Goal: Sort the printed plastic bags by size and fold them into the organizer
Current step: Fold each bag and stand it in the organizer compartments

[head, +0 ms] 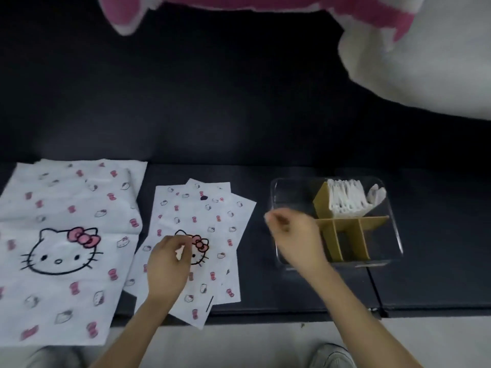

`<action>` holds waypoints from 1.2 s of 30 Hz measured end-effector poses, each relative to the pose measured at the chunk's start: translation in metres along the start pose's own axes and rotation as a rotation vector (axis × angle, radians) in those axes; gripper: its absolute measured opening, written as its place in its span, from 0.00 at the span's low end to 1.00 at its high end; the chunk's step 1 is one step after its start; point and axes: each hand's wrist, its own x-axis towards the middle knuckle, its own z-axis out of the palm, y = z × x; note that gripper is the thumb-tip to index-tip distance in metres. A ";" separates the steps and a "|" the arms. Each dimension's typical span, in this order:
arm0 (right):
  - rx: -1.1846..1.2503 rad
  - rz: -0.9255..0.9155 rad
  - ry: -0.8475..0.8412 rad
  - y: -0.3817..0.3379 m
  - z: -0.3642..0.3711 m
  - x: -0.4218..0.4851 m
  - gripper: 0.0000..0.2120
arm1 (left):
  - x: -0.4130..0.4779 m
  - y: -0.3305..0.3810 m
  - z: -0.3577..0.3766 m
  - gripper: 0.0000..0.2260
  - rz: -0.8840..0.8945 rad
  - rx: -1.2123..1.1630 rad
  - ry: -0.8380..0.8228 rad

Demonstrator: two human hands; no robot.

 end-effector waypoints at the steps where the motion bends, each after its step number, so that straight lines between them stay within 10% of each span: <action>1: -0.004 -0.044 -0.106 -0.006 0.024 -0.005 0.10 | -0.002 -0.016 -0.005 0.05 0.054 0.114 -0.009; 6: -0.248 -0.157 -0.504 0.007 0.125 -0.040 0.29 | -0.010 -0.081 -0.022 0.10 0.197 0.425 -0.178; 12: -0.309 -0.291 -0.273 0.030 0.147 -0.062 0.14 | -0.019 -0.112 -0.038 0.31 0.362 0.507 -0.419; 15: -0.030 -0.080 -0.294 0.026 0.134 -0.065 0.16 | -0.023 -0.102 -0.058 0.32 0.317 0.214 -0.417; 21: 0.566 0.420 -0.504 0.020 0.097 -0.040 0.08 | -0.028 -0.063 -0.099 0.29 -0.328 -0.708 -0.562; 27: 0.583 0.663 -0.399 0.020 0.109 -0.027 0.11 | -0.020 -0.072 -0.051 0.03 -0.371 -0.134 -0.243; 36: 0.356 0.578 -0.210 0.034 0.117 -0.032 0.15 | -0.021 -0.075 -0.018 0.13 -0.060 0.414 -0.045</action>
